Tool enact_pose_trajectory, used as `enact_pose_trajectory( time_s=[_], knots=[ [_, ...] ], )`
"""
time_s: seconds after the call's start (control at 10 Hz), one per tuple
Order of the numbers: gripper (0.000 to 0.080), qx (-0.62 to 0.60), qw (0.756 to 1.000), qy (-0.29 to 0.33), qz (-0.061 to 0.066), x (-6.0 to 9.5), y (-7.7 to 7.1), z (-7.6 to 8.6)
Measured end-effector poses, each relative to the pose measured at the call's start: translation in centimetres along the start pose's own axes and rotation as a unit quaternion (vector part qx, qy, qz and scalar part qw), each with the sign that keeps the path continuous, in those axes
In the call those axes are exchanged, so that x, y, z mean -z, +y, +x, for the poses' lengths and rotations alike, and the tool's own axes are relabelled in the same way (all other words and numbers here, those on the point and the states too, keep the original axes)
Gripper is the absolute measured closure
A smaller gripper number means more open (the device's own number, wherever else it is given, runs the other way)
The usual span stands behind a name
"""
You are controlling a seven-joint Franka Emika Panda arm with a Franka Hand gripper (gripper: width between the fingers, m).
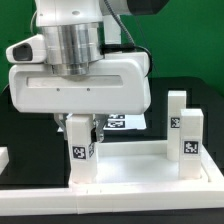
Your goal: Assemble desk
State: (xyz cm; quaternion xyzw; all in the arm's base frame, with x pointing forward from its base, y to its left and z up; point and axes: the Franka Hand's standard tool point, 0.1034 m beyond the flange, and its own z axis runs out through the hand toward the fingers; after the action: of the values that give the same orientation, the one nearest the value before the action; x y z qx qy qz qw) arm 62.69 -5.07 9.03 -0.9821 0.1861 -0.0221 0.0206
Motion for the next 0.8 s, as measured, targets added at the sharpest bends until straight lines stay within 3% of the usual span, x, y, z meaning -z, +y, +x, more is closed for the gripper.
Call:
enact_pose_trajectory(
  time_s=[0.3, 0.5, 0.8],
  knots=[
    [0.0512, -0.075, 0.997, 0.0, 0.0, 0.01, -0.1, 0.0],
    [0.0512, -0.21, 0.978, -0.002, -0.002, -0.01, -0.4, 0.16],
    [0.0511, -0.434, 0.901, -0.009, 0.002, -0.08, -0.99, 0.3]
  ],
)
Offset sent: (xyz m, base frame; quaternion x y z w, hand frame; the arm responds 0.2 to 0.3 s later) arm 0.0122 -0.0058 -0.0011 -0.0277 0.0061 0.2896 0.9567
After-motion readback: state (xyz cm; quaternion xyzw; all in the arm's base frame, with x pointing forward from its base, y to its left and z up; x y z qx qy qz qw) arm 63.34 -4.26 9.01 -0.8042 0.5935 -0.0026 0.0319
